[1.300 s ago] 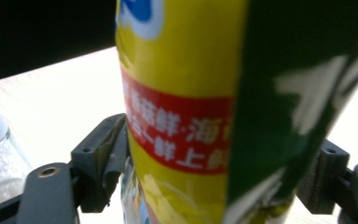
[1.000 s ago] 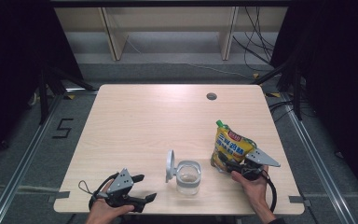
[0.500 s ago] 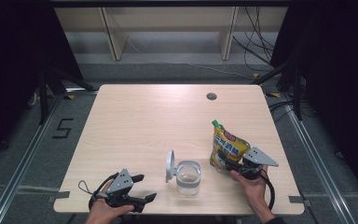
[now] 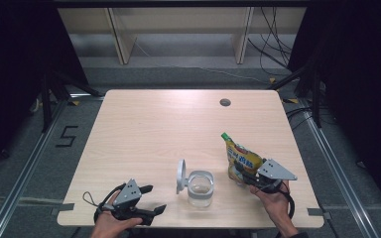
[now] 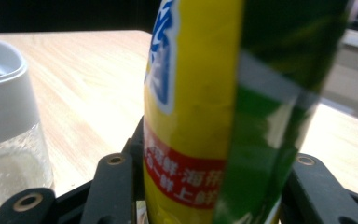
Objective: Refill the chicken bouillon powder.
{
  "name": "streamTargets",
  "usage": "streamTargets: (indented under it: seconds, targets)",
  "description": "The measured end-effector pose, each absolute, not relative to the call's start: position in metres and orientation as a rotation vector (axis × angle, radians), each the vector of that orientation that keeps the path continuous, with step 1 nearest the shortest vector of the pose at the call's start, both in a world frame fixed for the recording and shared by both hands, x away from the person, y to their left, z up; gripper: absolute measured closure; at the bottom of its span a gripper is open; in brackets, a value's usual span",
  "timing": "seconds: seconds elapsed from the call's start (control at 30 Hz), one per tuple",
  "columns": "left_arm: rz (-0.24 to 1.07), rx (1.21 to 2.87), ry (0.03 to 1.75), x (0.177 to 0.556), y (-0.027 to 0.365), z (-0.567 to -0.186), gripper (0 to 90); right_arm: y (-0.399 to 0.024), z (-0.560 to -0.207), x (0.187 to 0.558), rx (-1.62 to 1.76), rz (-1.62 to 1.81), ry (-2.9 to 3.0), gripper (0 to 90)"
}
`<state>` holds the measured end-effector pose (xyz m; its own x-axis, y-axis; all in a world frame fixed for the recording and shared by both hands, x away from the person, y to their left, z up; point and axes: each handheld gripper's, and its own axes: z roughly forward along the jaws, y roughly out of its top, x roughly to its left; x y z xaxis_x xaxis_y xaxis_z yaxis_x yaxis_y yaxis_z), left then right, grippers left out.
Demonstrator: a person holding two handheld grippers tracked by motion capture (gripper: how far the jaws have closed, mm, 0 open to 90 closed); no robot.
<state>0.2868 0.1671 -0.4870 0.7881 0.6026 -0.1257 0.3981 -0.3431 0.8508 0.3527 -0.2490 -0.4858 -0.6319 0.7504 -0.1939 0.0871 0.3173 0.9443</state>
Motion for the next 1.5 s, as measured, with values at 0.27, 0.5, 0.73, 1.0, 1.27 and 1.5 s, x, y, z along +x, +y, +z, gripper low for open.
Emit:
streamTargets:
  seconds: [0.27,0.5,0.73,1.0,1.27,1.5]
  targets:
    - [0.256,1.968,0.763,0.287,0.167,-0.487,20.3,-0.239,-0.471,0.334,0.552,1.218,1.983,55.6]
    - [0.265,1.983,0.761,0.287,0.168,-0.487,20.2,-0.242,-0.458,0.318,0.469,1.148,1.982,55.9]
    - [0.262,1.989,0.748,0.287,0.168,-0.488,20.2,-0.243,-0.451,0.303,0.382,1.068,1.978,56.1]
    - [0.262,1.994,0.745,0.288,0.168,-0.488,20.2,-0.242,-0.445,0.287,0.275,0.987,1.991,56.4]
    - [0.253,1.977,0.761,0.287,0.167,-0.489,20.2,-0.236,-0.442,0.277,0.159,0.890,1.999,57.3]
    - [0.265,1.992,0.750,0.288,0.169,-0.489,20.2,-0.230,-0.440,0.271,0.081,0.789,1.995,57.4]
